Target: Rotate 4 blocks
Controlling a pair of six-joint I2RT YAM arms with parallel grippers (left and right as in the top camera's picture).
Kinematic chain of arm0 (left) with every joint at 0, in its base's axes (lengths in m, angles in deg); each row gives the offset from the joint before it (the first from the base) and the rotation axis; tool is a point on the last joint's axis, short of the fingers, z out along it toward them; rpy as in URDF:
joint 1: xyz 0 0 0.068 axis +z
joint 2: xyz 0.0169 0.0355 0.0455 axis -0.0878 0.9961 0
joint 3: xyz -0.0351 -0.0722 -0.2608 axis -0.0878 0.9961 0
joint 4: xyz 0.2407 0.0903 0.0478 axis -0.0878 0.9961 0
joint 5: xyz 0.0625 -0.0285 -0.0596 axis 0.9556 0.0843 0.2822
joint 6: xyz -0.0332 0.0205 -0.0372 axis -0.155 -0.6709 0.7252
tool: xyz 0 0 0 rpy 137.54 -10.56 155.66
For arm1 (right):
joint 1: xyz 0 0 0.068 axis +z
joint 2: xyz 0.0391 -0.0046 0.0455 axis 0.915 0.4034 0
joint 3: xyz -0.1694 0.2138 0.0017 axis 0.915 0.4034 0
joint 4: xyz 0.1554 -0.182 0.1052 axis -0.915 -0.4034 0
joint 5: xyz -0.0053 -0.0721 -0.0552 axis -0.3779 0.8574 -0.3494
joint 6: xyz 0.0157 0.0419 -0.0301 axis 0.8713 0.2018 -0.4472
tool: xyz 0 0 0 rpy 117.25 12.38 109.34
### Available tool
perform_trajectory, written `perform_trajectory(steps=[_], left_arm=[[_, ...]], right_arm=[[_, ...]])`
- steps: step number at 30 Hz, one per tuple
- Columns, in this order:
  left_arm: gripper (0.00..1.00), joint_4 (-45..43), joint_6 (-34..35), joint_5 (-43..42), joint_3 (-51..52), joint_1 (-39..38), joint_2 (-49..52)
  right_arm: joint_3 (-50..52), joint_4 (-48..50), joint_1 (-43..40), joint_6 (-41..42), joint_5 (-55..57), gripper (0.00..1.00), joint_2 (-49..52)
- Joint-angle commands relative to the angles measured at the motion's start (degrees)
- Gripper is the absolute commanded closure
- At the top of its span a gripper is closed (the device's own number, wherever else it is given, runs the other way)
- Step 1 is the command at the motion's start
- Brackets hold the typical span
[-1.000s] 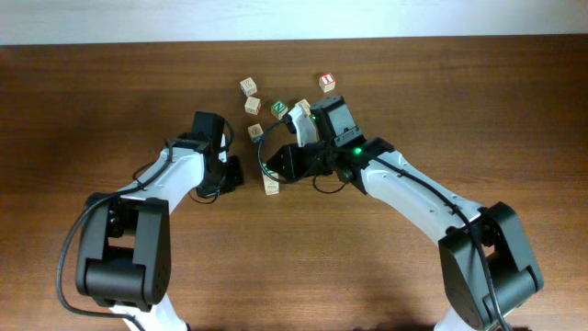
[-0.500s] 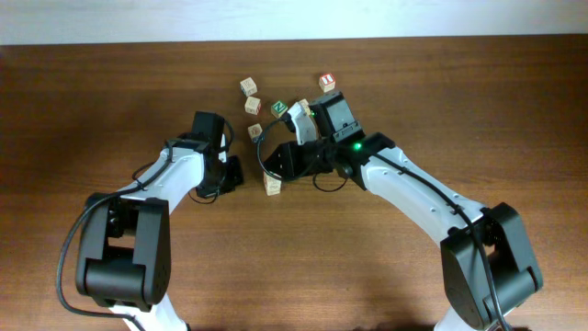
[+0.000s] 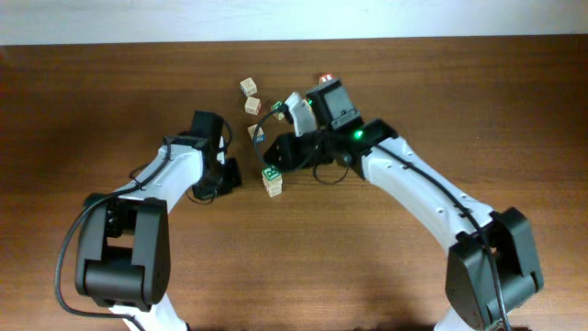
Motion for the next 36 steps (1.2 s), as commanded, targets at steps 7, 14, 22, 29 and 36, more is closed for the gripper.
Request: perform_trajectory(steps=[7, 14, 22, 29, 36], left_arm=[[0.59, 11.8, -12.1, 1.0, -14.9, 1.8, -30.4], [0.01, 13.6, -12.1, 1.0, -14.9, 1.8, -41.1], [0.01, 13.6, -12.1, 1.0, -14.9, 1.8, -41.2], [0.01, 13.6, -12.1, 1.0, -14.9, 1.8, -41.2], [0.01, 13.6, -12.1, 1.0, -14.9, 1.8, -41.2]], right_arm=[[-22.8, -36.5, -9.3, -10.3, 22.7, 0.61, -23.3], [-22.8, -46.0, -9.2, -9.8, 28.0, 0.02, -49.2], [-22.8, -48.8, -9.2, -9.8, 28.0, 0.02, -63.8], [-5.4, -38.2, -15.0, -10.0, 44.3, 0.02, -70.8], [46.4, 1.4, -25.3, -11.5, 37.2, 0.02, -93.0]])
